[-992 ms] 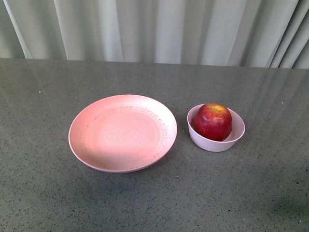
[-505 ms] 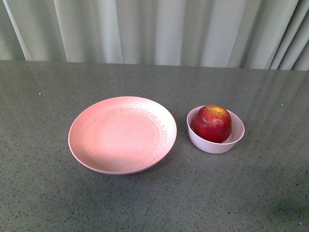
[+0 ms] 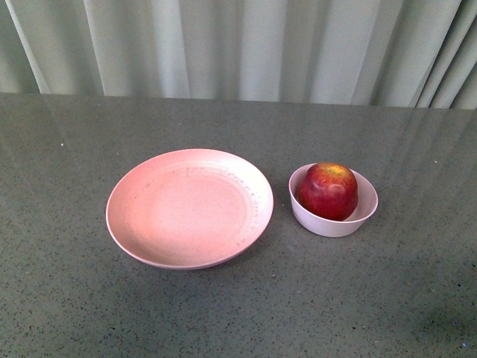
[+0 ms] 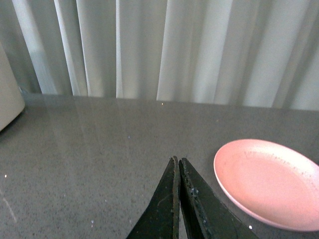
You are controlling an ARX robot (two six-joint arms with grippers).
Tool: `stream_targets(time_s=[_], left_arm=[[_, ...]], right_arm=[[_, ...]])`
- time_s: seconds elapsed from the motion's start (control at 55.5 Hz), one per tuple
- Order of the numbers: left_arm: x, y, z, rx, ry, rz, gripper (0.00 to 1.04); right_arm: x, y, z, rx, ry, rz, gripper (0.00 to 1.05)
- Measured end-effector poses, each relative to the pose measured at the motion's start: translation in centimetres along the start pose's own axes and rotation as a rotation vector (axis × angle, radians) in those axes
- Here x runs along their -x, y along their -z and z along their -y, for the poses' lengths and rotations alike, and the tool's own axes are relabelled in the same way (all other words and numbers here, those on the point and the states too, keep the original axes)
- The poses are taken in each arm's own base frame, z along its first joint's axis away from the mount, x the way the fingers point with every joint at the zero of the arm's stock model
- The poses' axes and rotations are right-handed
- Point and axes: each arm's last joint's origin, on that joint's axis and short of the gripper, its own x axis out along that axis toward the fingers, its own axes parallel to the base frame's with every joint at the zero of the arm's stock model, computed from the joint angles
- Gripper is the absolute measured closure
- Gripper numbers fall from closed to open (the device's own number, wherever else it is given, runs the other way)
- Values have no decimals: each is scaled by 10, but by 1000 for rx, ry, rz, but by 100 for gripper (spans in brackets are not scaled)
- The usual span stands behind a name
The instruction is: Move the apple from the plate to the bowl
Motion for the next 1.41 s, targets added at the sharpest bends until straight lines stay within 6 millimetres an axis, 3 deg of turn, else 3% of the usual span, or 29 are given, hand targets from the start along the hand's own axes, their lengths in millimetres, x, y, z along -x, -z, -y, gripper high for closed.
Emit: stream_targets(time_s=[0.397,0.469,0.973,1.406], left_arm=[[0,0,0,0,-2,-4,103],[0,0,0,0,-2,-4,88],[0,0,0,-1,-2,-4,7],[0,0,0,-2,-2,-4,9]], right_arm=[[0,0,0,0,0,0,9],[0,0,0,0,0,0,9],[0,0,0,0,0,0,9],[0,0,0,0,0,0,9]])
